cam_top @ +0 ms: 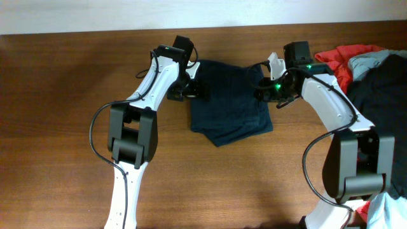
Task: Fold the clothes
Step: 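Release the right gripper and lift the shorts with the left gripper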
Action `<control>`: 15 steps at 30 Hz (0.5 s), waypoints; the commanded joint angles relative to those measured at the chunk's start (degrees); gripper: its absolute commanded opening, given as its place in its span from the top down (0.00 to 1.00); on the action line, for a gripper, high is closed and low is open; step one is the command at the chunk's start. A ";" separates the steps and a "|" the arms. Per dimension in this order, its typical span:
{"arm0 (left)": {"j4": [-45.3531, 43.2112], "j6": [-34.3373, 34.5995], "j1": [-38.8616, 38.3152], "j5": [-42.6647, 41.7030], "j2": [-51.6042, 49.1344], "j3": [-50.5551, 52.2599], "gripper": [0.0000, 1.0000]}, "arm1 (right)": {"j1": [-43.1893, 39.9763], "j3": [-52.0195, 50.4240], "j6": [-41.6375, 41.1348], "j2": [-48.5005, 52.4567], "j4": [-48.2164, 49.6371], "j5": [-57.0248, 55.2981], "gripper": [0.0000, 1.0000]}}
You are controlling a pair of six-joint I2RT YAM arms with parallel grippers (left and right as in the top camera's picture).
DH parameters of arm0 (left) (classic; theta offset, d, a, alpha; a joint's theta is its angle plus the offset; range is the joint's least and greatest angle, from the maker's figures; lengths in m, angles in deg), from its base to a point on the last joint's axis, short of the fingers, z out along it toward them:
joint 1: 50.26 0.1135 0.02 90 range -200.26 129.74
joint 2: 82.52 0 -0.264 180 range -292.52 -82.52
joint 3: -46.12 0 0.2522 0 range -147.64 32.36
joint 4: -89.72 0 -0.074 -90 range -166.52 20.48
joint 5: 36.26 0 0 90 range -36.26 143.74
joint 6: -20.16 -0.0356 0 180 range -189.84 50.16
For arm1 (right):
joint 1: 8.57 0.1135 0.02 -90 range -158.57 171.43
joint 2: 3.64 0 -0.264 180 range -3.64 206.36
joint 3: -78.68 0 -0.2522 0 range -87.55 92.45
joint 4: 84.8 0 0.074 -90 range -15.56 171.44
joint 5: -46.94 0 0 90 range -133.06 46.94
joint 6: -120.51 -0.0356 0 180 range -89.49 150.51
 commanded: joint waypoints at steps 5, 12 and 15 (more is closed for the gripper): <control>-0.33 0.35 -1.64 -0.35 -1.75 0.22 0.01 | -0.44 -1.33 -0.28 6.97 1.92 -1.11 0.64; -0.44 0.37 -2.38 -0.50 -1.75 0.22 0.05 | -0.37 -1.31 -0.31 9.77 1.99 -0.66 0.66; -0.76 0.35 -2.40 -0.94 -1.77 0.22 0.21 | -0.37 -1.33 -0.31 9.77 1.75 -0.66 0.66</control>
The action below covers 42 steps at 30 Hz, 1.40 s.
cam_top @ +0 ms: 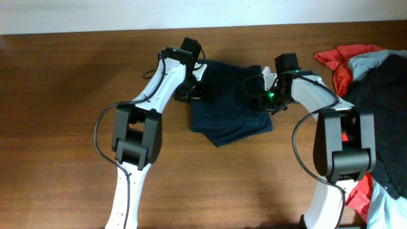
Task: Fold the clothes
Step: 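Release the right gripper and lift the shorts with the left gripper, then carry the held shorts with the left gripper to the table's upper left corner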
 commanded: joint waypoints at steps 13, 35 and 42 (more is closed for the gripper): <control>-0.04 -0.07 1.16 -1.62 -1.64 -1.90 1.00 | -0.44 1.36 -0.22 -1.86 -1.95 -2.45 0.75; 5.70 1.70 24.48 -0.81 -1.53 -20.70 1.00 | -0.48 5.40 -0.24 -21.68 -20.72 -3.69 0.63; 5.62 1.73 35.65 -0.81 -1.53 -20.70 1.00 | -0.48 5.09 -0.22 -21.68 -21.46 -3.72 0.62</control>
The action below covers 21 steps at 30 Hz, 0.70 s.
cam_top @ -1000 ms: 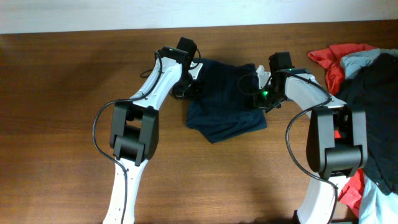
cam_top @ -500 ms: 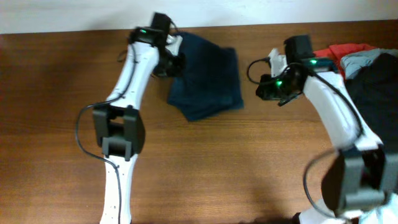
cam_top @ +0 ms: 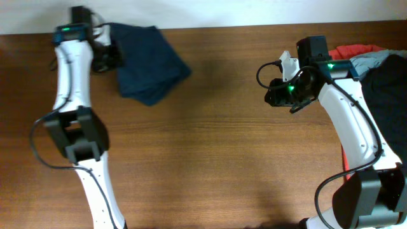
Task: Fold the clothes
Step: 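Carry the held shorts with the left gripper to the table's upper left corner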
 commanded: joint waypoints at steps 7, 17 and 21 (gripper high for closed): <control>-3.30 2.36 14.29 0.15 -0.37 -1.40 1.00 | -0.42 -0.22 -0.24 0.13 -1.36 -0.55 0.62; -11.02 14.03 21.14 0.11 -4.90 -1.05 1.00 | -0.42 -0.24 -0.26 0.13 -1.79 -0.55 0.61; -11.43 14.71 21.44 -0.31 -9.25 -1.05 1.00 | -0.42 -0.24 -0.26 0.13 -1.77 -0.55 0.62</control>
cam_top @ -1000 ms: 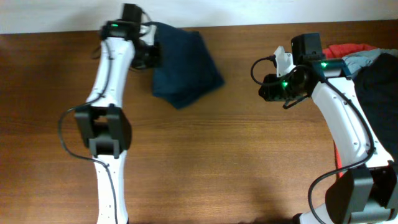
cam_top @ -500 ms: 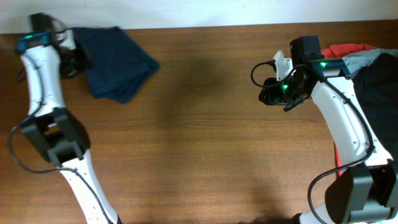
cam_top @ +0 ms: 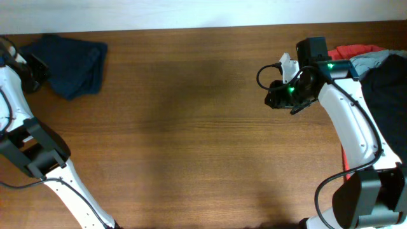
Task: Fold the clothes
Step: 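Carry the held shorts with the left gripper to the table's upper left corner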
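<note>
A folded navy garment [cam_top: 71, 62] lies at the table's far left corner, close to the back edge. My left gripper [cam_top: 35, 71] is at the garment's left edge, touching it and apparently shut on the cloth. My right gripper [cam_top: 273, 98] hangs over bare wood right of centre, far from the navy garment. Its fingers are a dark blur, so their state does not show. A pile of unfolded clothes [cam_top: 385, 95] sits at the right edge, behind the right arm.
The pile holds a red piece [cam_top: 346, 54], a grey-blue piece [cam_top: 375, 58] and a large black one. The brown wooden table [cam_top: 191, 146] stretches between the two arms. A white wall strip runs along the back edge.
The left gripper and the folded navy garment have moved further left together, from the upper left area to the far left corner. The right arm has stayed put.
Both grippers were at the two sides of the folded navy garment at the back centre. Later the right gripper was clear of it near the pile, and the left one had the garment at the upper left. Now the garment lies in the far left corner.
</note>
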Action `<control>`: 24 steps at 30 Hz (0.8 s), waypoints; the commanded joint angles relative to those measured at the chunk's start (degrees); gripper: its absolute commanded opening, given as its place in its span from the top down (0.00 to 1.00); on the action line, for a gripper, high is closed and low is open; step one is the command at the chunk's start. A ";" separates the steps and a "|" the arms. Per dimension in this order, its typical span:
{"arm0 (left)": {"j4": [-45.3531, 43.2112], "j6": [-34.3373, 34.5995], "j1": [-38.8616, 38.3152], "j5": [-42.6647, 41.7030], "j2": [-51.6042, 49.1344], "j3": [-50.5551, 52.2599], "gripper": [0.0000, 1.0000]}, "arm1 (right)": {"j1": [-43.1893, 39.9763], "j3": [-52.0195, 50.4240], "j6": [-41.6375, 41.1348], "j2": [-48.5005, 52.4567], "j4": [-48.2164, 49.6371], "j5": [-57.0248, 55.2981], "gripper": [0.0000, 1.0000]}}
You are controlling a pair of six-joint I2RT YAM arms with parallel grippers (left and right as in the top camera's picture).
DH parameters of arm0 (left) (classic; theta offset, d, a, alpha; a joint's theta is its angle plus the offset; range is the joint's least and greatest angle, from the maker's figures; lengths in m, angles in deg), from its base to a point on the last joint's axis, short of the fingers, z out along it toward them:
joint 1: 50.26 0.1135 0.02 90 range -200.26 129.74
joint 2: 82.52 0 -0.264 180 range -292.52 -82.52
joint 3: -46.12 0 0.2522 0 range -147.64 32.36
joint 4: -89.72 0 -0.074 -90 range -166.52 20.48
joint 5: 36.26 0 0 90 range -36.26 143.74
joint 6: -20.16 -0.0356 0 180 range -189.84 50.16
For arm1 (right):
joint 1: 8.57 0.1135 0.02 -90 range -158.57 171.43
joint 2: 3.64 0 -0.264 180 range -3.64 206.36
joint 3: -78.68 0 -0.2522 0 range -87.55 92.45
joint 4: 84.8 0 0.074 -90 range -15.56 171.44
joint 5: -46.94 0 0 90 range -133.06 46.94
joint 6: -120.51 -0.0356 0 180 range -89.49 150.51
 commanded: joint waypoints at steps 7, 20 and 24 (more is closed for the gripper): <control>2.54 5.38 0.09 -1.31 -9.14 -0.66 1.00 | -0.42 -0.24 -0.26 0.09 -0.09 -0.55 0.61; 3.87 18.88 0.90 -4.15 -9.49 -0.66 1.00 | -0.42 -0.76 -0.26 0.11 0.00 -0.55 0.61; 2.80 21.09 1.77 -4.07 -9.49 -0.66 1.00 | -0.42 -2.01 -0.26 0.11 0.07 -0.55 0.61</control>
